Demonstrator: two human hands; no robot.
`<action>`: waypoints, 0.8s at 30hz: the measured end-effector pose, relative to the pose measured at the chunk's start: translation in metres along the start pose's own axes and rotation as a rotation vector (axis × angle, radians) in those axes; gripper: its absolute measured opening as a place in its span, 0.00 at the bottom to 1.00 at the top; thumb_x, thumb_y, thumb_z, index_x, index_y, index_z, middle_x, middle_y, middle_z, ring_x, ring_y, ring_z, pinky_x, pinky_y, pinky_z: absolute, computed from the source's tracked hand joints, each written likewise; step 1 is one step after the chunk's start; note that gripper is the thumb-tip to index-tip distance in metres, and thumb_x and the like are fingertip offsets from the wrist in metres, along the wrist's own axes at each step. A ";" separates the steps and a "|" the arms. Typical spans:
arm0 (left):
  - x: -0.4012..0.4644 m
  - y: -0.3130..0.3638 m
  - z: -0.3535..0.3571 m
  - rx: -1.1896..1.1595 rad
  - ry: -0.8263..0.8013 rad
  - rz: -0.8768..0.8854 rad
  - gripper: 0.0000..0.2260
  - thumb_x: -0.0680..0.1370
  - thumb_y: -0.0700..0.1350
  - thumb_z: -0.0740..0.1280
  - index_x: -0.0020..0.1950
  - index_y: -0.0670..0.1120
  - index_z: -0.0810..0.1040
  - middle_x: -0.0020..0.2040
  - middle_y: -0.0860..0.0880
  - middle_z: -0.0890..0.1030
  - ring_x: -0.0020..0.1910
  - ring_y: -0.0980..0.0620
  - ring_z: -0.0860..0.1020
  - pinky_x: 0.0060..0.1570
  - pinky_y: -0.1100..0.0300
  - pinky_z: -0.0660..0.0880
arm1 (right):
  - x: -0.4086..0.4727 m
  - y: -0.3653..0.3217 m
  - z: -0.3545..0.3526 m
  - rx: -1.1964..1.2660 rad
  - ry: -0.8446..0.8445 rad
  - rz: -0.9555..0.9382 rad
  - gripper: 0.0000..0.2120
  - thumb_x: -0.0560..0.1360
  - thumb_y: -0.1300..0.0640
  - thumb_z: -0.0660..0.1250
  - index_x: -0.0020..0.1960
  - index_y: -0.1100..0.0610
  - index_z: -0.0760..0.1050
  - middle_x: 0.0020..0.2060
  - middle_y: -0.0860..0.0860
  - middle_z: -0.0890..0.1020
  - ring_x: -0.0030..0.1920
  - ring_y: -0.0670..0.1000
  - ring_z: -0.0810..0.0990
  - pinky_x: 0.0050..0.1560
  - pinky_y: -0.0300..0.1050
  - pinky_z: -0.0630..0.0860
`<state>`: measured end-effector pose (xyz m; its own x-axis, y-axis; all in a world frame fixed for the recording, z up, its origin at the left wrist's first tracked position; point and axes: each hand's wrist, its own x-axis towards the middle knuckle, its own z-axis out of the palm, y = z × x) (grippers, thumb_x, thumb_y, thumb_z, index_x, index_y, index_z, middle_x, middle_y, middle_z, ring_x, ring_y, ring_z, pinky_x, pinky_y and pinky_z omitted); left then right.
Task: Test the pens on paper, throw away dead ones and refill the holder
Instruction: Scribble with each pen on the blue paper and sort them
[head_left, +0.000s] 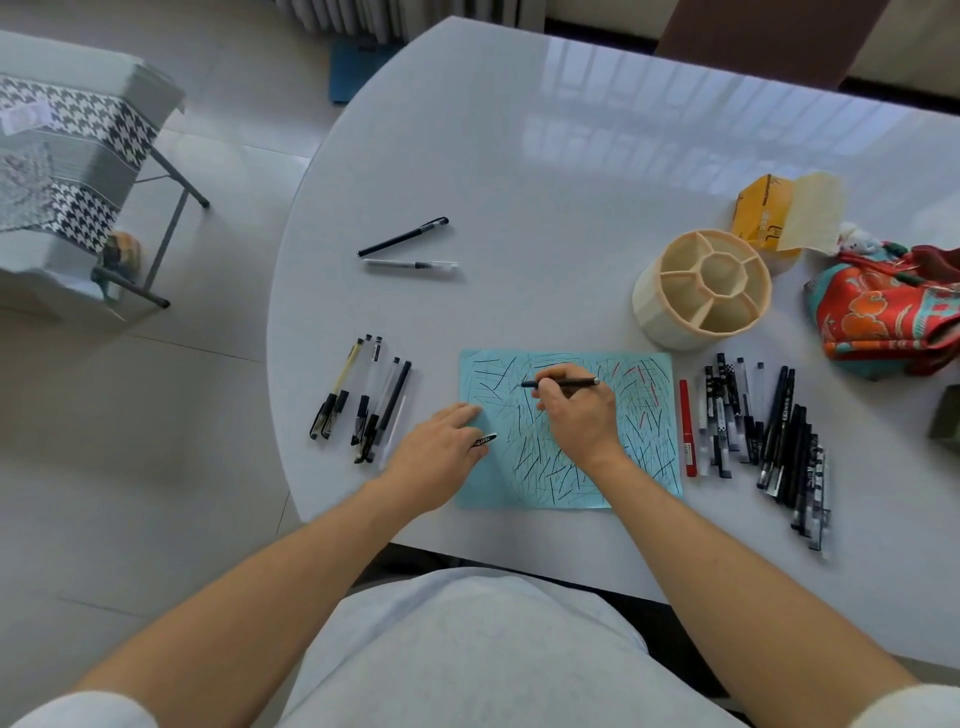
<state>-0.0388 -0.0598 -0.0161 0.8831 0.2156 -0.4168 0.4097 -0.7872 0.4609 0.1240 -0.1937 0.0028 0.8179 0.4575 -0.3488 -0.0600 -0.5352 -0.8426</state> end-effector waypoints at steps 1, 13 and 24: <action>-0.001 0.000 -0.001 -0.025 0.003 -0.006 0.17 0.84 0.53 0.57 0.62 0.45 0.79 0.77 0.48 0.66 0.77 0.49 0.60 0.74 0.51 0.62 | -0.002 -0.002 -0.003 0.095 0.027 0.026 0.07 0.77 0.61 0.67 0.45 0.53 0.82 0.36 0.52 0.86 0.38 0.52 0.86 0.40 0.45 0.83; -0.011 0.029 -0.013 -0.195 0.058 0.026 0.15 0.84 0.54 0.57 0.57 0.47 0.80 0.66 0.55 0.76 0.64 0.55 0.72 0.61 0.53 0.73 | -0.045 -0.006 -0.036 0.471 -0.205 0.056 0.05 0.79 0.70 0.64 0.46 0.67 0.77 0.34 0.60 0.82 0.37 0.59 0.83 0.37 0.48 0.81; -0.011 0.061 -0.017 -0.041 -0.027 0.044 0.10 0.82 0.47 0.57 0.44 0.51 0.73 0.40 0.56 0.83 0.39 0.53 0.79 0.40 0.56 0.73 | -0.069 0.000 -0.033 0.378 -0.282 0.086 0.07 0.82 0.63 0.66 0.49 0.66 0.79 0.35 0.58 0.85 0.35 0.54 0.83 0.40 0.45 0.82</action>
<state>-0.0194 -0.1008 0.0299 0.8942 0.1657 -0.4160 0.3805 -0.7709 0.5109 0.0860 -0.2488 0.0405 0.6170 0.6252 -0.4779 -0.3673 -0.3082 -0.8775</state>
